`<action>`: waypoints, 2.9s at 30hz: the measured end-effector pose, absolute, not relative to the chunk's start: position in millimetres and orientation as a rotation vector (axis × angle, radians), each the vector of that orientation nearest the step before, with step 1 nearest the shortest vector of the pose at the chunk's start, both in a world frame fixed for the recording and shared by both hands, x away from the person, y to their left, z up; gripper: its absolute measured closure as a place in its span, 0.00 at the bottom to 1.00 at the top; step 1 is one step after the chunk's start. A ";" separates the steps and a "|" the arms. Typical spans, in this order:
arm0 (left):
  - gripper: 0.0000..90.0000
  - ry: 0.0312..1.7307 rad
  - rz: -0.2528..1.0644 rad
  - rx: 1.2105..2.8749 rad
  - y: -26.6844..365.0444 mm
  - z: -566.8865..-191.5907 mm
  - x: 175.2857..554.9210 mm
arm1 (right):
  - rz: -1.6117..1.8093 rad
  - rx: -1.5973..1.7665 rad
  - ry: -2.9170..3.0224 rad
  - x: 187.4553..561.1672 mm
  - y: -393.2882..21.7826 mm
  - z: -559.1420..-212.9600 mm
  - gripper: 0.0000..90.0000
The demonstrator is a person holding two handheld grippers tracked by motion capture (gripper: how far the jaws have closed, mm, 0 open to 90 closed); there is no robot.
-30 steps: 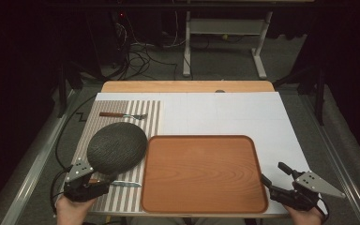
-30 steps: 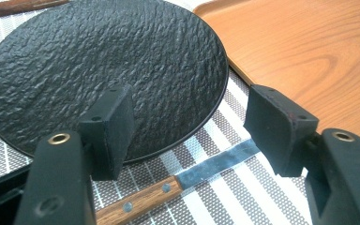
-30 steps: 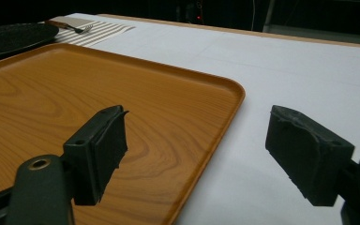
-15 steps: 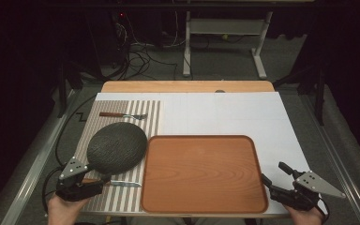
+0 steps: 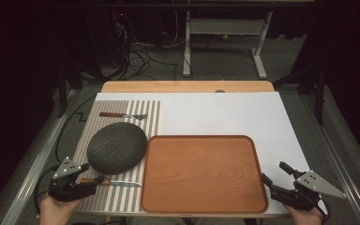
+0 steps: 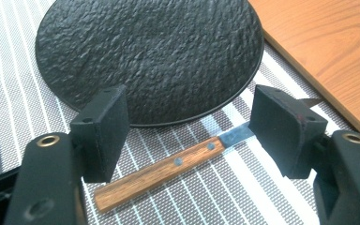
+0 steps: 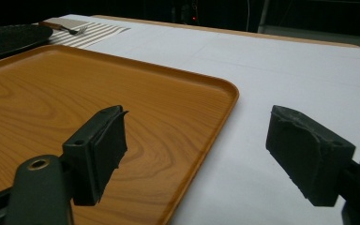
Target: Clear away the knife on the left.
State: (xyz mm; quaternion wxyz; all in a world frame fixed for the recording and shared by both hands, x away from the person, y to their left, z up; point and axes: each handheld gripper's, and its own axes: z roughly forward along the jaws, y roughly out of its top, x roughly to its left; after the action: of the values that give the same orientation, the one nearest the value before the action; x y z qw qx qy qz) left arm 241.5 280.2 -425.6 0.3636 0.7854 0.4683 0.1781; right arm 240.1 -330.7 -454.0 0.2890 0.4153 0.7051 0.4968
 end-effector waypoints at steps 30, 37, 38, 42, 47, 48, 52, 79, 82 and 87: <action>0.30 1.266 0.432 2.105 309.2 -432.7 242.2 | 1.320 1.110 1.876 239.9 -330.7 -453.9 0.23; 0.30 1.259 0.388 2.162 306.6 -438.9 245.5 | 1.319 1.108 1.878 239.9 -330.7 -453.9 0.23; 0.30 1.258 0.382 2.166 306.2 -439.5 246.0 | 1.320 1.107 1.877 239.9 -330.7 -453.9 0.23; 0.30 1.254 0.371 2.178 304.7 -441.1 247.7 | 1.321 1.105 1.877 239.8 -330.7 -453.9 0.23; 0.30 1.257 0.358 2.205 304.0 -443.4 251.1 | 1.320 1.105 1.879 239.8 -330.5 -453.9 0.23; 0.30 1.256 0.355 2.217 304.0 -443.5 251.9 | 1.320 1.105 1.879 239.8 -330.5 -453.9 0.23; 0.30 1.257 0.344 2.258 301.3 -444.1 255.0 | 1.316 1.107 1.883 239.7 -330.3 -454.1 0.23; 0.32 1.219 0.257 2.400 283.8 -452.9 268.9 | 1.310 1.094 1.894 239.8 -329.6 -454.4 0.23; 0.34 1.213 0.257 2.422 282.4 -454.5 269.5 | 1.309 1.096 1.895 239.8 -329.7 -454.5 0.23; 0.34 1.203 0.256 2.436 280.4 -455.9 270.2 | 1.309 1.099 1.895 239.8 -329.4 -454.6 0.23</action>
State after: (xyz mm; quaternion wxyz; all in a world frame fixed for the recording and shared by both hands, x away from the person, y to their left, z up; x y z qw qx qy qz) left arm 270.2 280.4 -455.9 0.2049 0.8736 0.4317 0.0918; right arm 239.8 -329.4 -454.6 0.2906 0.4119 0.7107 0.4907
